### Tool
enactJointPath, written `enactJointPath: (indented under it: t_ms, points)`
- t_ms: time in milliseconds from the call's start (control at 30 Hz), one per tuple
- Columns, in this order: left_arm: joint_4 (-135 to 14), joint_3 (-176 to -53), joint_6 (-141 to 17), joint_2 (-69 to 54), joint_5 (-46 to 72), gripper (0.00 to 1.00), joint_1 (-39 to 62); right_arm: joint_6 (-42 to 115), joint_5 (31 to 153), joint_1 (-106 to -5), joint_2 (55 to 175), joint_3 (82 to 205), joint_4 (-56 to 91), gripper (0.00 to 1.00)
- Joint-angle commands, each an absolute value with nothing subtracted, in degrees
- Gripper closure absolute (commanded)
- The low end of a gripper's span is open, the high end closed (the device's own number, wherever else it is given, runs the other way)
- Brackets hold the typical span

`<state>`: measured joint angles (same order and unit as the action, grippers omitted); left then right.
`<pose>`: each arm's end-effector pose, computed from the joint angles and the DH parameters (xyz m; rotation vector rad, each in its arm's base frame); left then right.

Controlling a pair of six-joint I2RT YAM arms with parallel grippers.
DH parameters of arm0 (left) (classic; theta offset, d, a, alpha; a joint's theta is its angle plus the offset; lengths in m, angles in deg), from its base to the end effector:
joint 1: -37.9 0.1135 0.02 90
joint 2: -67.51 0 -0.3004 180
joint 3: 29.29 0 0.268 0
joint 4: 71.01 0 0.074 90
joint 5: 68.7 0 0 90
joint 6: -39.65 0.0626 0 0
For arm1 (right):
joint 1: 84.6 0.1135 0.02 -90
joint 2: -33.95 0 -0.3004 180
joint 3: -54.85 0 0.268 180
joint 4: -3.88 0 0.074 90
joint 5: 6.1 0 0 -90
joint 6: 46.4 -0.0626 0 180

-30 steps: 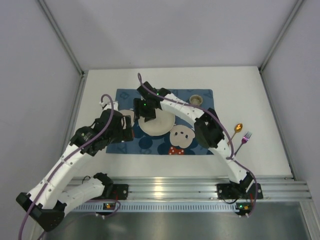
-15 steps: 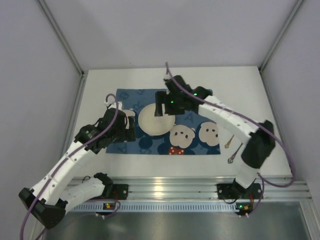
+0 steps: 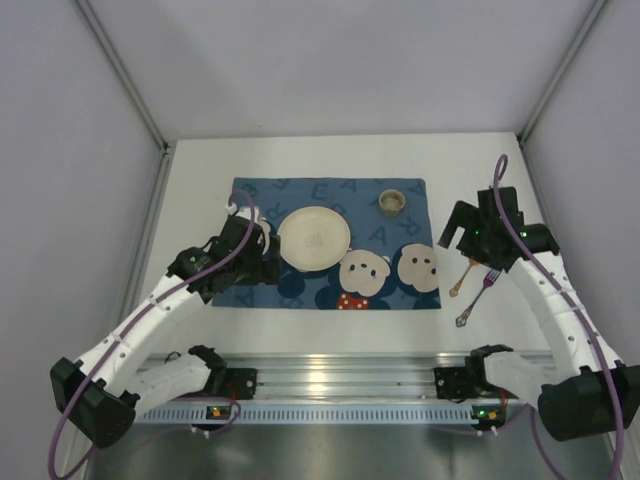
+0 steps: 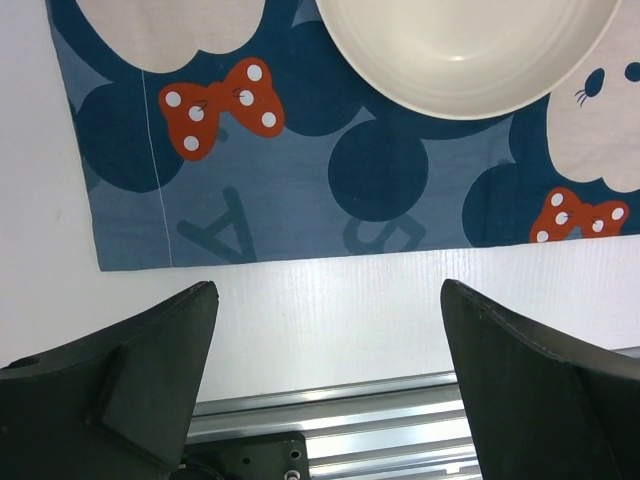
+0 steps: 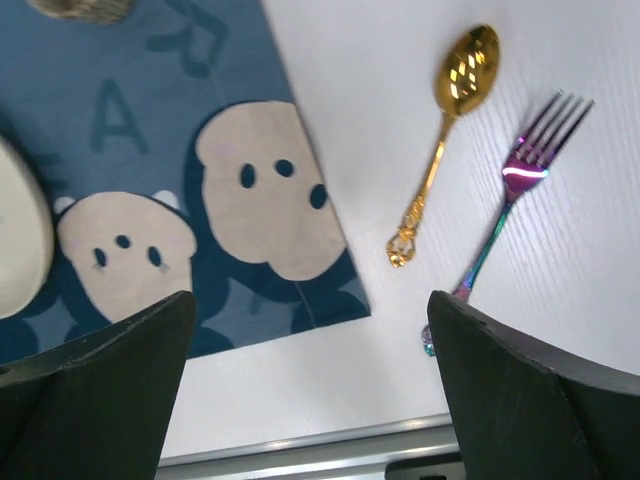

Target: Set the dinner table for one person

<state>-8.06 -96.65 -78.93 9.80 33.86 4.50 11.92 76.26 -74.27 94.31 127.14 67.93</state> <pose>0.1782 -0.1012 0.3040 0.0138 2.4792 -0.1894 0.2152 0.0308 0.3226 0.5141 2.4212 0.1501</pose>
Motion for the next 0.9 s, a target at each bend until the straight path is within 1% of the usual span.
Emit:
enactJointPath:
  t_ms: [0,67,300,467,567,667,767,800,867]
  points:
    - [-12.2,-95.7,-78.2,9.7,33.3,0.02,4.7,12.7,77.6,-80.1,96.6,125.0,71.8,0.0]
    - [-12.6,-95.2,-78.2,9.8,32.9,0.02,4.7,12.7,78.7,-82.2,98.7,123.2,71.8,0.0]
    - [-14.4,-93.5,-78.6,12.8,32.4,0.02,4.7,14.4,81.1,-95.1,103.6,119.7,70.7,0.0]
    - [-14.8,-92.8,-79.1,13.8,33.3,0.01,4.8,16.5,79.9,-98.9,107.7,119.8,69.6,0.01]
    - [-14.8,-92.7,-79.2,13.6,33.8,0.01,4.7,17.1,79.9,-99.9,109.9,119.4,68.2,0.06]
    - [-15.1,-92.5,-79.2,13.4,34.3,0.01,4.8,17.1,79.1,-100.0,112.0,118.2,66.0,0.14]
    - [-15.1,-92.5,-79.3,12.9,34.7,0.02,4.7,16.9,78.1,-100.2,114.0,117.4,64.4,0.3]
    - [-15.0,-92.5,-79.4,12.8,34.8,0.02,4.7,16.6,77.8,-100.2,114.5,117.1,63.3,0.38]
    - [-14.9,-92.4,-79.4,12.8,35.2,0.01,4.7,16.4,77.6,-100.3,116.1,116.7,62.3,0.45]
